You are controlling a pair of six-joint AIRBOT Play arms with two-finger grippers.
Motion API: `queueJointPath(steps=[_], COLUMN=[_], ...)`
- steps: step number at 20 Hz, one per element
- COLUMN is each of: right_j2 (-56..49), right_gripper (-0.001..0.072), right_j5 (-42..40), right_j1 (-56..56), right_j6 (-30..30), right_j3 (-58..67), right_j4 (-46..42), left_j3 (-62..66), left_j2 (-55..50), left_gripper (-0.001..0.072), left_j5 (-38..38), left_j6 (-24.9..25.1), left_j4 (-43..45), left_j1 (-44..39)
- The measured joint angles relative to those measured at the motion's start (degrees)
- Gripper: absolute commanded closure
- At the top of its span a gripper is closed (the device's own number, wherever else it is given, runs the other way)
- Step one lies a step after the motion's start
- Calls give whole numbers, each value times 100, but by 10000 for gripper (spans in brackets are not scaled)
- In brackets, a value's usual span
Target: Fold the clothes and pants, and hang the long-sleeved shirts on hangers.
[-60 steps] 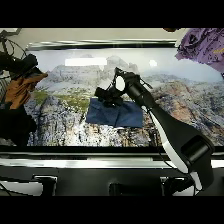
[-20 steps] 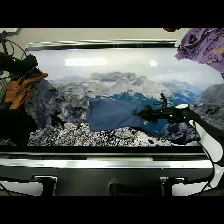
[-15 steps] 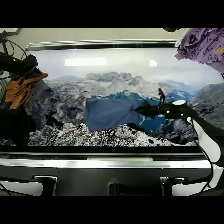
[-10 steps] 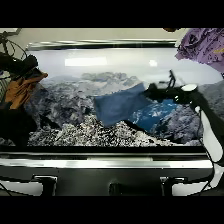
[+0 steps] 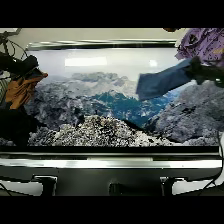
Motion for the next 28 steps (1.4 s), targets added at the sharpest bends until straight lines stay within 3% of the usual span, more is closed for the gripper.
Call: queueJointPath(steps=[6,10,18,28], right_j2=[232,850,2702,3287], right_gripper=[687,688,686,685], right_j5=[557,739,409,1294], right_j1=[-1156,-1799,-2627,-2708], right_j6=[780,1198,1919,2638], right_j3=[-31,-1154,-4319,-5012], right_j4=[-1687,-2800,-3851,-5169], left_j3=[0,0,0,0], left_j2=[0,0,0,0], left_gripper=[689,688,688,688], left_j5=[0,-4,-31,-46], left_j6=[39,42,42,42], left_j4=[11,20,24,20], left_j1=[2,4,2,4])
